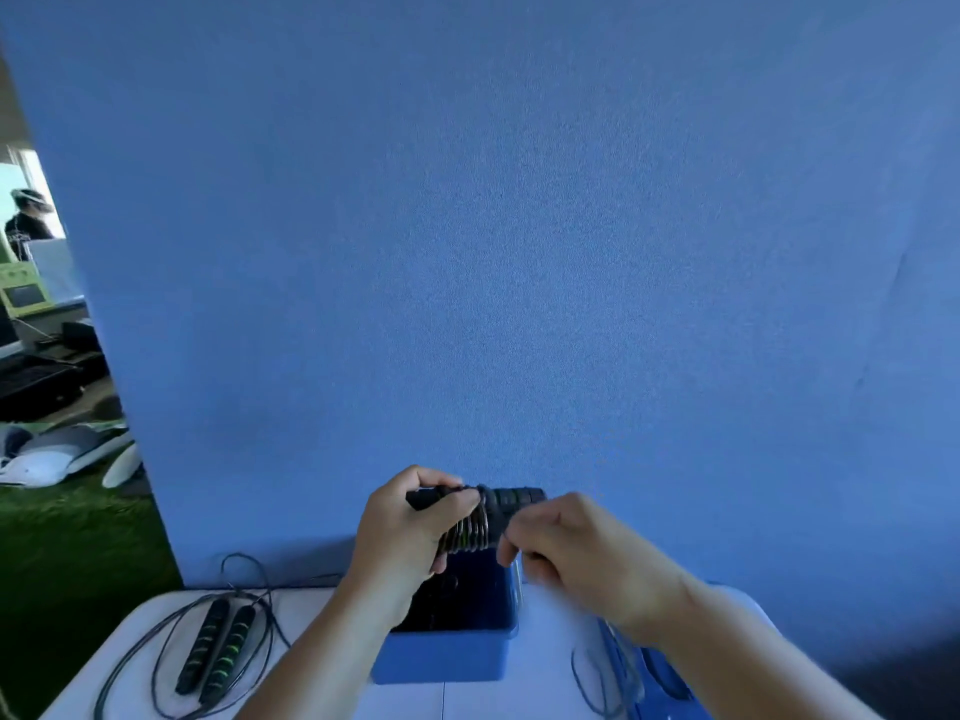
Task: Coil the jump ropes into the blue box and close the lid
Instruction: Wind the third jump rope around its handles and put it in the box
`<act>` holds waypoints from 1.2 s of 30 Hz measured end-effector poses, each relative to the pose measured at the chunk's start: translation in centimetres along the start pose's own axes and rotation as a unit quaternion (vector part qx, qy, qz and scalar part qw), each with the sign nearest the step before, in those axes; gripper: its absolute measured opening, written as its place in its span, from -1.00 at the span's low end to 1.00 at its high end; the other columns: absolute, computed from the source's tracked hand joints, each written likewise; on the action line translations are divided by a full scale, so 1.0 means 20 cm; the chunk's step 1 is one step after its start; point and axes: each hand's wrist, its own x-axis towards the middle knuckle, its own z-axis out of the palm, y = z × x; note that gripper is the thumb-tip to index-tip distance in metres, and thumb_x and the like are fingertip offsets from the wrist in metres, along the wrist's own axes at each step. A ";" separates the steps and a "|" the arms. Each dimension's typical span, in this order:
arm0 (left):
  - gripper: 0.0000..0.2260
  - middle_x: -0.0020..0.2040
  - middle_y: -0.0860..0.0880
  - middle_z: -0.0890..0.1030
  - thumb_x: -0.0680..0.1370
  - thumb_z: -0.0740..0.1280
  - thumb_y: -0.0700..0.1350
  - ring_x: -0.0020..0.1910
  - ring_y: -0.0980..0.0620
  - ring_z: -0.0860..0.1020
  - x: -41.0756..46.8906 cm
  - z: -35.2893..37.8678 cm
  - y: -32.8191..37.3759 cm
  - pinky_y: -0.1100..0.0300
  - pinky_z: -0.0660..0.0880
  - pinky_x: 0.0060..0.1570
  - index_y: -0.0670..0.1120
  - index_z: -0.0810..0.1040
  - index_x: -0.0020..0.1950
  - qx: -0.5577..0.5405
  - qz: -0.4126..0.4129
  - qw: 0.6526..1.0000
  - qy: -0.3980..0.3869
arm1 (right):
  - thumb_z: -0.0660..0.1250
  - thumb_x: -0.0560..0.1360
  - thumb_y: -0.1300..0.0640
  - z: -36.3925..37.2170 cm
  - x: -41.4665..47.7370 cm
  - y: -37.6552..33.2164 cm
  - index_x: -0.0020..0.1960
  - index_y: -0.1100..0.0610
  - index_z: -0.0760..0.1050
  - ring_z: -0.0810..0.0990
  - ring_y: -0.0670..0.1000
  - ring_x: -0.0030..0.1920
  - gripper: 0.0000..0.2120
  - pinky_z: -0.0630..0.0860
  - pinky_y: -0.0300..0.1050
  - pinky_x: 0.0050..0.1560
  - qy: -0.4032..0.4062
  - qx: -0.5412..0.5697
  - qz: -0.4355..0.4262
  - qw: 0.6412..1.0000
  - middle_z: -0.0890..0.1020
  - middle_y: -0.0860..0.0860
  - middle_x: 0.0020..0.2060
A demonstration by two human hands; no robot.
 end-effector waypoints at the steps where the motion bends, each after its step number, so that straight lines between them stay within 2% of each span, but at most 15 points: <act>1: -0.90 -0.43 0.01 0.55 0.46 0.54 -0.16 -0.49 -0.04 0.37 0.00 0.01 0.00 0.20 0.28 -0.44 -0.08 0.63 -0.15 -0.005 0.001 1.000 0.003 | 0.19 0.58 0.20 0.02 -0.01 0.03 -0.23 0.10 0.59 0.24 -0.05 -0.51 -0.71 0.11 -0.22 -0.47 0.000 0.019 -0.004 1.000 0.42 0.01 -0.45; 6: -0.91 -0.36 0.02 0.57 0.46 0.54 -0.16 -0.52 0.05 0.43 -0.03 0.04 0.01 0.26 0.35 -0.56 -0.09 0.65 -0.12 -0.005 0.008 1.000 0.012 | 0.16 0.64 0.18 0.09 -0.03 0.17 -0.23 0.10 0.58 0.26 -0.04 -0.50 -0.67 0.15 -0.22 -0.48 0.005 0.075 -0.024 0.997 0.41 0.04 -0.45; 10: -0.92 -0.36 0.06 0.58 0.47 0.54 -0.14 -0.53 0.05 0.42 -0.05 0.05 0.02 0.27 0.33 -0.54 -0.07 0.66 -0.13 -0.034 -0.013 0.999 0.019 | 0.14 0.66 0.16 0.10 -0.03 0.24 -0.17 0.14 0.57 0.25 -0.02 -0.47 -0.69 0.13 -0.20 -0.44 0.000 0.100 -0.025 0.995 0.40 0.06 -0.43; 13: -0.92 -0.39 0.09 0.59 0.47 0.54 -0.15 -0.53 0.12 0.46 -0.07 0.08 0.03 0.25 0.33 -0.47 -0.08 0.65 -0.15 -0.070 -0.028 0.997 0.018 | 0.16 0.64 0.01 0.10 -0.06 0.29 -0.12 0.17 0.55 0.25 -0.02 -0.43 -0.68 0.12 -0.09 -0.37 -0.018 0.119 -0.033 0.992 0.39 0.05 -0.41; 18: -0.92 -0.39 0.05 0.57 0.48 0.52 -0.17 -0.52 0.11 0.45 -0.10 0.09 0.06 0.27 0.30 -0.49 -0.08 0.64 -0.15 -0.101 -0.051 0.994 -0.008 | 0.16 0.70 0.05 0.06 -0.05 0.36 -0.05 0.17 0.62 0.35 0.03 -0.35 -0.66 0.44 -0.04 -0.26 -0.015 0.097 -0.064 0.993 0.42 0.02 -0.40; 21: -0.92 -0.43 0.01 0.52 0.49 0.50 -0.19 -0.57 0.04 0.37 -0.11 0.08 0.07 0.30 0.19 -0.48 -0.09 0.62 -0.16 -0.117 -0.064 0.991 -0.023 | 0.14 0.69 0.06 0.01 0.00 0.39 -0.09 0.14 0.61 0.38 -0.01 -0.36 -0.67 0.61 0.12 -0.16 -0.048 0.052 -0.086 0.994 0.40 0.01 -0.41; 24: -0.94 -0.37 -0.11 0.47 0.50 0.47 -0.21 -0.57 0.03 0.29 -0.13 0.07 0.09 0.37 0.09 -0.50 -0.13 0.61 -0.12 -0.126 -0.072 0.988 -0.056 | 0.17 0.67 -0.01 -0.03 0.05 0.42 -0.18 0.07 0.52 0.42 0.00 -0.35 -0.68 0.63 0.29 -0.05 -0.046 0.002 -0.079 0.996 0.41 0.05 -0.38; 27: -0.95 -0.32 -0.09 0.45 0.50 0.46 -0.20 -0.57 0.03 0.27 -0.16 0.05 0.11 0.38 0.11 -0.56 -0.12 0.62 -0.10 -0.110 -0.075 0.986 -0.096 | 0.24 0.57 -0.06 -0.09 0.09 0.41 -0.25 0.09 0.40 0.43 -0.06 -0.38 -0.71 0.64 0.11 -0.11 -0.052 -0.047 -0.055 0.996 0.43 -0.08 -0.43; 29: -0.95 -0.32 -0.05 0.48 0.48 0.48 -0.18 -0.55 0.04 0.28 -0.17 0.04 0.13 0.37 0.14 -0.59 -0.08 0.63 -0.13 -0.088 -0.071 0.986 -0.119 | 0.27 0.56 0.20 -0.17 0.14 0.39 -0.27 0.03 0.42 0.48 -0.19 -0.41 -0.76 0.62 -0.03 -0.13 -0.041 -0.117 -0.011 0.992 0.51 -0.20 -0.52; 30: -0.93 -0.32 -0.03 0.49 0.46 0.51 -0.17 -0.54 0.05 0.30 -0.18 0.03 0.13 0.36 0.16 -0.59 -0.06 0.64 -0.15 -0.072 -0.067 0.987 -0.127 | 0.29 0.55 0.29 -0.23 0.17 0.36 -0.24 -0.04 0.50 0.52 -0.25 -0.40 -0.71 0.61 -0.07 -0.10 -0.031 -0.151 0.009 0.988 0.56 -0.27 -0.51; 31: -0.90 -0.33 -0.01 0.50 0.41 0.55 -0.14 -0.52 0.06 0.33 -0.18 0.03 0.14 0.34 0.18 -0.58 -0.03 0.65 -0.16 -0.057 -0.062 0.988 -0.133 | 0.34 0.52 0.27 -0.27 0.20 0.34 -0.23 -0.07 0.57 0.53 -0.27 -0.36 -0.73 0.59 -0.07 -0.09 -0.023 -0.163 0.014 0.986 0.58 -0.30 -0.48; 32: -0.88 -0.33 0.02 0.51 0.36 0.56 -0.10 -0.49 0.08 0.36 -0.19 0.02 0.14 0.33 0.20 -0.57 0.00 0.66 -0.18 -0.042 -0.059 0.988 -0.138 | 0.39 0.50 0.12 -0.31 0.22 0.29 -0.28 -0.10 0.58 0.48 -0.24 -0.36 -0.80 0.53 -0.06 -0.14 -0.023 -0.181 0.008 0.983 0.56 -0.24 -0.48; 33: -0.87 -0.34 0.04 0.52 0.33 0.56 -0.08 -0.48 0.09 0.40 -0.19 0.01 0.14 0.33 0.22 -0.56 0.02 0.66 -0.19 -0.028 -0.058 0.988 -0.142 | 0.41 0.45 -0.06 -0.33 0.23 0.22 -0.34 -0.06 0.52 0.39 -0.16 -0.37 -0.78 0.43 -0.09 -0.24 -0.027 -0.205 -0.010 0.978 0.46 -0.17 -0.51; 34: -0.87 -0.34 0.06 0.53 0.34 0.56 -0.08 -0.46 0.11 0.43 -0.19 0.01 0.14 0.33 0.25 -0.54 0.03 0.66 -0.19 -0.010 -0.056 0.988 -0.146 | 0.41 0.45 -0.17 -0.35 0.25 0.16 -0.36 0.00 0.45 0.31 -0.12 -0.39 -0.66 0.34 -0.14 -0.31 -0.030 -0.239 -0.031 0.970 0.35 -0.14 -0.50; 36: -0.88 -0.31 0.10 0.56 0.38 0.56 -0.05 -0.37 0.13 0.49 -0.20 0.00 0.14 0.30 0.34 -0.45 0.05 0.65 -0.17 0.034 -0.053 0.987 -0.149 | 0.41 0.52 -0.15 -0.37 0.25 0.01 -0.33 0.10 0.37 0.23 -0.14 -0.44 -0.57 0.24 -0.24 -0.41 -0.034 -0.289 -0.054 0.955 0.26 -0.14 -0.50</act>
